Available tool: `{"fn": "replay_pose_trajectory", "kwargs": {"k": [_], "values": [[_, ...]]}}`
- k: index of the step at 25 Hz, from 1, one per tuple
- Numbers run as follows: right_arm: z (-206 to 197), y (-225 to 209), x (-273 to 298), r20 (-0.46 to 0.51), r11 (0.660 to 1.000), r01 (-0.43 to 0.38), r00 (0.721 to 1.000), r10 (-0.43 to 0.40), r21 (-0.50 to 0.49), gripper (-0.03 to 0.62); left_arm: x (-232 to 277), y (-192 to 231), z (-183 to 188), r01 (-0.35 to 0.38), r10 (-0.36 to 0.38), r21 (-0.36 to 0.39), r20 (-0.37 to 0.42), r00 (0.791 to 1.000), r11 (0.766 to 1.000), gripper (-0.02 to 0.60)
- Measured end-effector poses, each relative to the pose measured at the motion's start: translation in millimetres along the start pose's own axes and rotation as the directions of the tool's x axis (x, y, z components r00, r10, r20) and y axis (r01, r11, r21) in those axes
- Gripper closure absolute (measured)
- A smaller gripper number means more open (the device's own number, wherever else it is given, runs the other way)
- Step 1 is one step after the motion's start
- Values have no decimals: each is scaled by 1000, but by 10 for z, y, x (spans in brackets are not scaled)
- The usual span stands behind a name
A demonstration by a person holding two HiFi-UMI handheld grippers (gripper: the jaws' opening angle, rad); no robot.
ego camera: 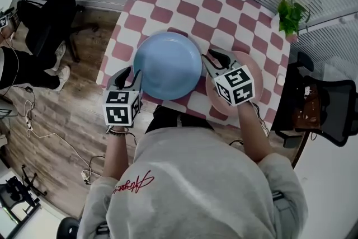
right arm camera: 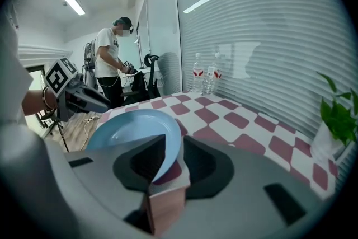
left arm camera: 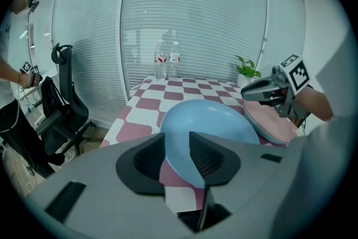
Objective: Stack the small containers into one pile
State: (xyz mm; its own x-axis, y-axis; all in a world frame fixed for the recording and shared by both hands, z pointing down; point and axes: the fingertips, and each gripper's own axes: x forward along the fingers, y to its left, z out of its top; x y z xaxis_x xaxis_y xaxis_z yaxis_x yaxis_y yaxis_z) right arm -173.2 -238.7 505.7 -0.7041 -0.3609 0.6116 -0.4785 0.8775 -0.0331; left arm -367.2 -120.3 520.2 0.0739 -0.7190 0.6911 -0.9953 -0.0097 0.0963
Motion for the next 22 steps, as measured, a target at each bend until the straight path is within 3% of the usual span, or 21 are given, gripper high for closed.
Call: {"fn": "replay_pose_trajectory", "kwargs": {"k": [5, 14, 22], "values": [[-126, 83, 209, -72, 1000, 30, 997, -30, 6, 491, 61, 166, -110, 37, -37, 0, -25, 999, 999, 443], [-276, 117, 513, -244, 994, 89, 964, -103, -68, 487, 155, 265, -243, 84, -83, 11, -66, 994, 996, 439], [-339, 64, 592, -311, 991, 123, 941, -134, -55, 484, 241, 230, -335, 181, -177, 23, -117, 977, 983, 439]]}}
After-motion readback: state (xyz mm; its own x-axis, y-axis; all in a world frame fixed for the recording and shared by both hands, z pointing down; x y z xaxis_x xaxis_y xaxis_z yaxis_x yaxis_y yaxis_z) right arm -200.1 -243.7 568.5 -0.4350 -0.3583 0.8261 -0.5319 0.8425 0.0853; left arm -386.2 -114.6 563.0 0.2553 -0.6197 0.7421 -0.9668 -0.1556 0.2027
